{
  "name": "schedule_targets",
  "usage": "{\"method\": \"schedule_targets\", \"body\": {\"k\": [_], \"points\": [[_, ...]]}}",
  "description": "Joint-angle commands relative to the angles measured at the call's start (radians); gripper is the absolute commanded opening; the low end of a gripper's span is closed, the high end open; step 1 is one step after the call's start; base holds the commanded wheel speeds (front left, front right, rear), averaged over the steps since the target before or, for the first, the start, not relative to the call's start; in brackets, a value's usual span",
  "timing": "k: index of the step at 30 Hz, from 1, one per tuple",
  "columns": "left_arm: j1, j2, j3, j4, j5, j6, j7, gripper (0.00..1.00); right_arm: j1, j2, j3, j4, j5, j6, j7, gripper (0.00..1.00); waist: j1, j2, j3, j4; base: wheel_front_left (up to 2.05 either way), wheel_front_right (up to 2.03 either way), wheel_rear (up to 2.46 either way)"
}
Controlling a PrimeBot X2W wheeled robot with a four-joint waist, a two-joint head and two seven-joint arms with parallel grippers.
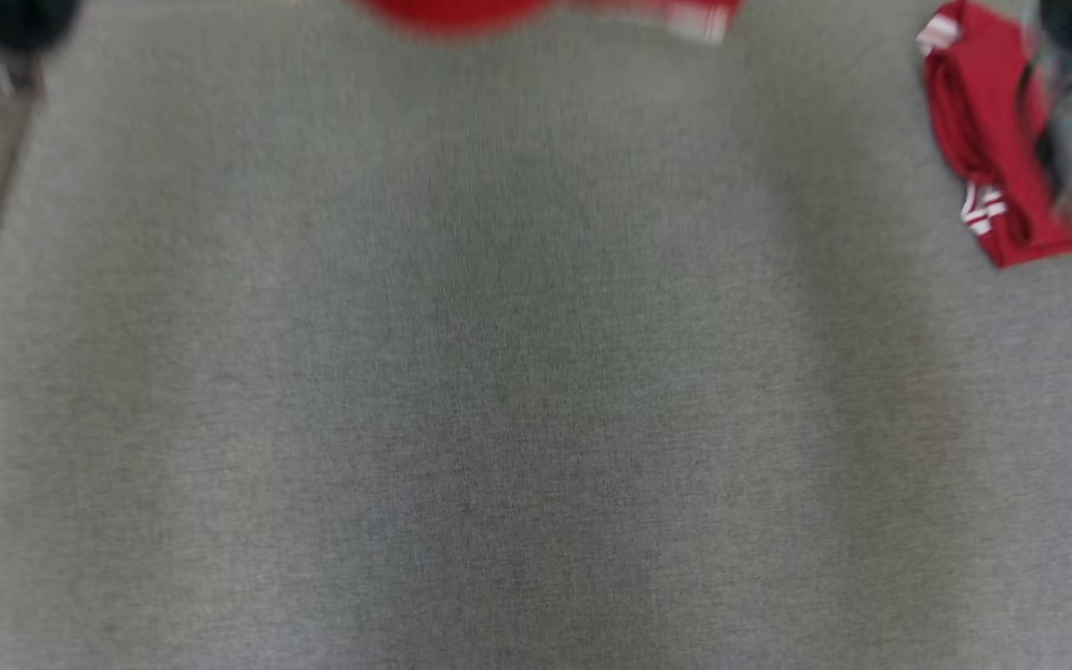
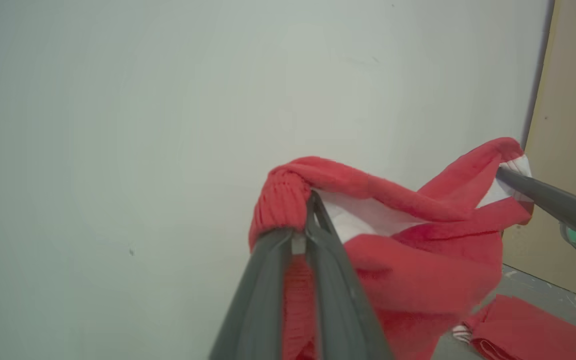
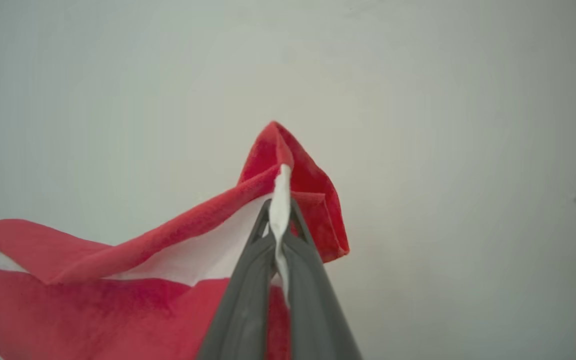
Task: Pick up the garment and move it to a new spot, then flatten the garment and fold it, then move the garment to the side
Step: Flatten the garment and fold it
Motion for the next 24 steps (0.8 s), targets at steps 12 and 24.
{"method": "schedule_targets", "body": {"k": [12,24], "points": [[-0.395,-0.051,-0.154,0.211,-0.055,0.002,-0.115,0.00,-0.415,-0.011,-0.043,0.301,-0.064,-0.002,-0.047,0.00,-0.0003,-0.0002,0.290,0.030,0.00,0.00,0.00],[-0.286,0.001,-0.312,0.216,-0.156,0.002,-0.231,0.00,-0.315,-0.006,0.104,0.317,0.002,-0.002,-0.104,0.00,-0.0003,-0.0002,0.289,0.024,0.00,0.00,0.00]]}}
